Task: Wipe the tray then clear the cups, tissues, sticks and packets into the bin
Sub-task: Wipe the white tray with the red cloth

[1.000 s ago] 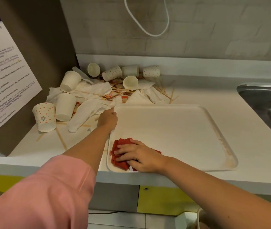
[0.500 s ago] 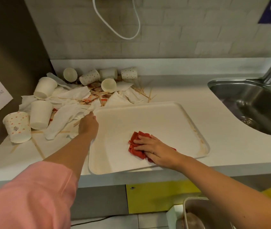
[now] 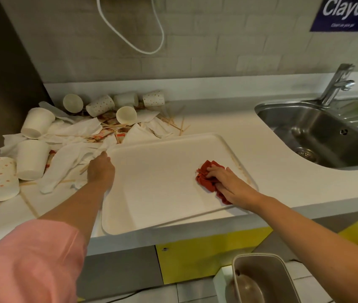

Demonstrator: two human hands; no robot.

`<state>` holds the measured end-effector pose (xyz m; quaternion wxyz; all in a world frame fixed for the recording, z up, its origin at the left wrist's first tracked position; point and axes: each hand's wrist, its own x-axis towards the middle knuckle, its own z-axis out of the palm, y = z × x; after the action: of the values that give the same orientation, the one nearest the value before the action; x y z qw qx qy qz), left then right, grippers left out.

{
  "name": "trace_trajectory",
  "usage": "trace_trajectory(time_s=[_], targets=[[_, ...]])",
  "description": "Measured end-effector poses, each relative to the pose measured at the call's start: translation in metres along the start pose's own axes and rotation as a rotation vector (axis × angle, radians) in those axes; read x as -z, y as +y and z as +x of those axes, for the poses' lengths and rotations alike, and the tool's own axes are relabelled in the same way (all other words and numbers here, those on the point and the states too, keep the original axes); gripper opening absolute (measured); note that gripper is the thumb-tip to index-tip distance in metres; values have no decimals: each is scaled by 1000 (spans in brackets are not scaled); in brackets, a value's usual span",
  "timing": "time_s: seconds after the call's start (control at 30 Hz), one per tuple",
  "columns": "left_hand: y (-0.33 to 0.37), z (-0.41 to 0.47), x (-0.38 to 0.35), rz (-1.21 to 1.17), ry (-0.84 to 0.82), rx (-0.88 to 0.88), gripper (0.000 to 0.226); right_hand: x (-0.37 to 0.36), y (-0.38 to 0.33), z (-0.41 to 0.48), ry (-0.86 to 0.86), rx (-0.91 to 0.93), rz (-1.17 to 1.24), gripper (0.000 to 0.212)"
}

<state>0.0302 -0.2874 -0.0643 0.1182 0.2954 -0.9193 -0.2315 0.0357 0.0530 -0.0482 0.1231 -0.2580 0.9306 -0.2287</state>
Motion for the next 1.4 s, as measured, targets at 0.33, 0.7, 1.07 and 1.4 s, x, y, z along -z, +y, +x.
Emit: trace_trajectory(time_s=[0.33,0.7,1.07,1.4], targets=[[6,2,0,183,-29,27,31,3,-7,-11,81,-256,-501,38],[11,3,-9,236,-22,81,36,-6,-17,-2,14,-431,-591,50],[8,7,-12,212,-22,89,41,-5,-2,36,91,-421,-525,47],[8,6,-12,207,-7,106,40,18,5,95,125,-351,-454,38]])
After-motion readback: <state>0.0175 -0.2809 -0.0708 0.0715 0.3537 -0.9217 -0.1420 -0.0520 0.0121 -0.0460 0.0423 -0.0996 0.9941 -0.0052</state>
